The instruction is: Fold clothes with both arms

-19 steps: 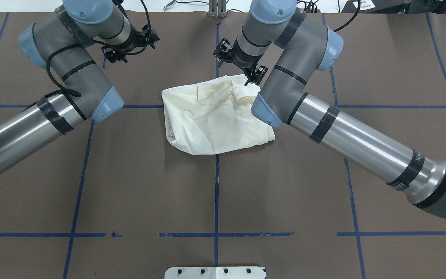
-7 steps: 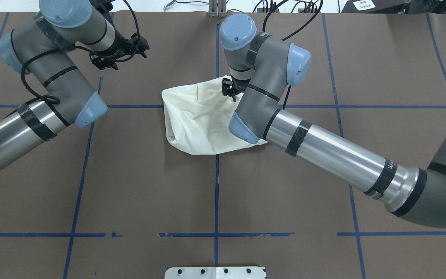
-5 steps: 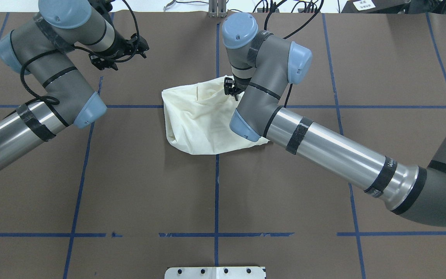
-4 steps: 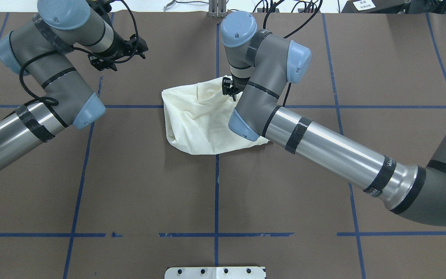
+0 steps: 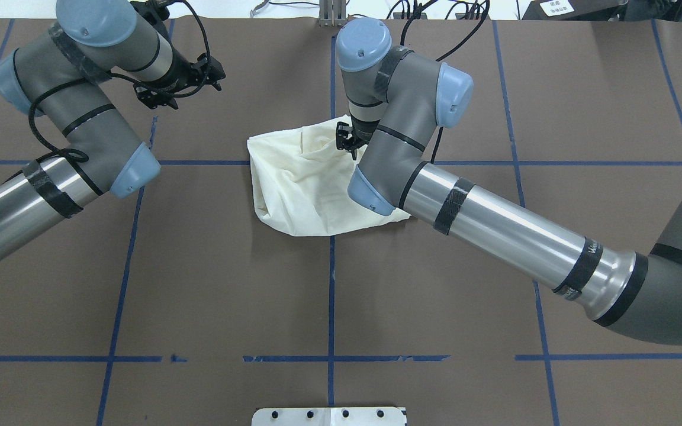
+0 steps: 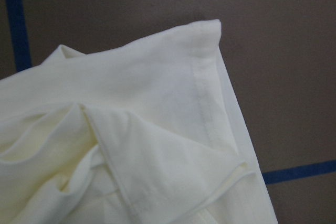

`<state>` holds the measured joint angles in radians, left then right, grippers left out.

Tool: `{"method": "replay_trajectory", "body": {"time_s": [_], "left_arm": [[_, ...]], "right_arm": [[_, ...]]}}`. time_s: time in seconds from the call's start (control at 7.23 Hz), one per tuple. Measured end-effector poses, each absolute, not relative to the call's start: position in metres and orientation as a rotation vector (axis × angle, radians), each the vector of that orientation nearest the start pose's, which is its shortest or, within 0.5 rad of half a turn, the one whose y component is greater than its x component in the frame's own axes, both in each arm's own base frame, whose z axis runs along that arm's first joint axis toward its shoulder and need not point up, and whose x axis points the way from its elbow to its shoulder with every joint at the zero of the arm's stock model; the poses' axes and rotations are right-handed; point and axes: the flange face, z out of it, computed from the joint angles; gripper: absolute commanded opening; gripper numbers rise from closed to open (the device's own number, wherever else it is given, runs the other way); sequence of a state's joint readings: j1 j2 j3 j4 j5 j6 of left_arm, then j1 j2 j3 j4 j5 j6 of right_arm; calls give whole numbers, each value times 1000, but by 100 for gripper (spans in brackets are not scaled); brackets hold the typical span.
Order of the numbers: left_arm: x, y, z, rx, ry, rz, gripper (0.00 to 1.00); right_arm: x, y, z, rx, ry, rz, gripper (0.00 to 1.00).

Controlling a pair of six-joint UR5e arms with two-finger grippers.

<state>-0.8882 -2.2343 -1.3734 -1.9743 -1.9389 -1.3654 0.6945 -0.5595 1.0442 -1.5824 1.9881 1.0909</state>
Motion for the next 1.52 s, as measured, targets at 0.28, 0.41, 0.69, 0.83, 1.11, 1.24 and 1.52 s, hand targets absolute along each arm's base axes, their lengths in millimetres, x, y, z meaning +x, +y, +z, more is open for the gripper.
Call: {"method": "replay_trajectory", "body": {"time_s": [0.28,0.41,0.69,0.83,1.11,1.24,1.52], "left_arm": [[396,-641,304,154,924,-473,99],[397,-641,303,154,925,-472,99],[397,-641,299,152,932,-471,99],[397,-639,296,148,939,-469,99],[396,-635,288,149,956,-464,99],[396,-633,286,150,962,-460,99],[404,-608,282,156,1007,-422,99]], "right_arm": [[-587,-609,251,-91,-598,105,100],[-587,-610,257,-90,-587,105,100],[-579,-623,269,-59,-555,114,100],[-569,-636,277,-36,-540,129,100],[-540,-669,294,10,-513,151,100],[-528,-682,300,34,-510,161,100],[-507,-698,291,57,-543,159,100]]}}
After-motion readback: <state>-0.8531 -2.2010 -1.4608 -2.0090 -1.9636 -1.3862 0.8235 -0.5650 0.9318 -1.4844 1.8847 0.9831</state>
